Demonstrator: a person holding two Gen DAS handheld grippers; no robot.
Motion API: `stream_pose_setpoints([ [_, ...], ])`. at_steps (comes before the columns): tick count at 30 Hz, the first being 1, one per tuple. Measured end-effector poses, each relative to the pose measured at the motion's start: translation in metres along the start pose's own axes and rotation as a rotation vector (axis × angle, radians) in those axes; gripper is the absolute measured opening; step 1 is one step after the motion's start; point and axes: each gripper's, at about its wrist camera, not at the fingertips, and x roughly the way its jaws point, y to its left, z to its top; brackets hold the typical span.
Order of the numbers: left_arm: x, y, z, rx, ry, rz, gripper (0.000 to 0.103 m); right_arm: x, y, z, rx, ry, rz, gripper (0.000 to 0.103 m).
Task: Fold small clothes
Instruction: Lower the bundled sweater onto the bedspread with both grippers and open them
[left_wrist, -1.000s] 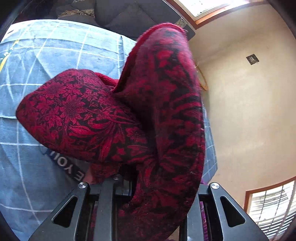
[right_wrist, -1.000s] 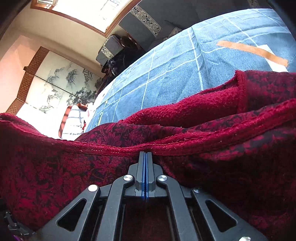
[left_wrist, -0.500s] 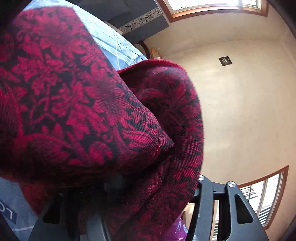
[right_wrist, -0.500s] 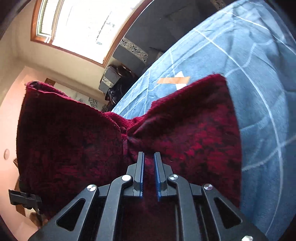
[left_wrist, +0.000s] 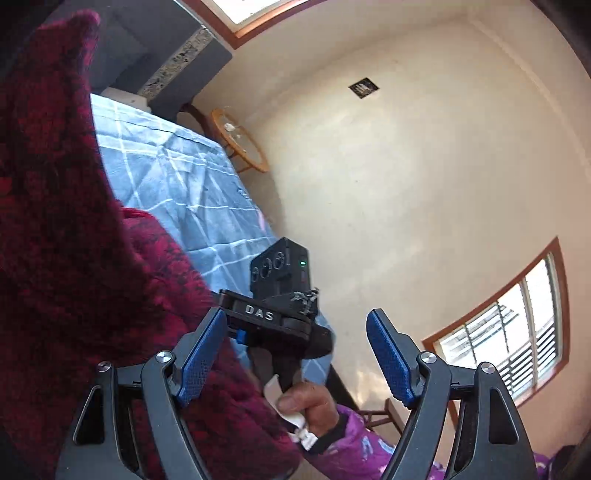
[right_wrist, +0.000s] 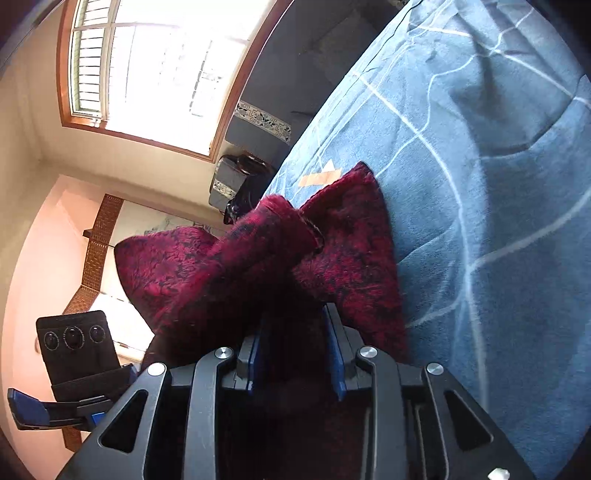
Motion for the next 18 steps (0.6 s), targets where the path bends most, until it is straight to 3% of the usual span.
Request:
stream_pose_setpoints([
  [4,-0.043,-0.017,-0.019,0.077,-0.094,-0.016,0.077,-0.035,-0.006,0.001,-0.001,-0.06,-0.049,0.048],
  [7,-0.077,-0.013,-0.035,0.082,-0.186,0.064,0.077,-0.059,-0.003,0.004,-0.01,-0.117,-0.052,0.05],
  [11,-0.107,0.015,-0.069,0.069,-0.228,0.237,0.077,-0.08,0.032,-0.001,-0.131,-0.183,-0.087,0.05],
  [14,-0.108,0.038,-0.093,0.003,-0.216,0.273,0.077,-0.061,0.067,0.0,-0.248,-0.107,-0.097,0.054],
  [16,-0.109,0.05,-0.108,-0.06,-0.227,0.261,0.077,-0.039,0.088,0.001,-0.34,-0.057,-0.15,0.067],
  [18,-0.105,0.055,-0.12,-0.094,-0.231,0.269,0.077,-0.012,0.1,0.004,-0.405,-0.008,-0.218,0.072],
])
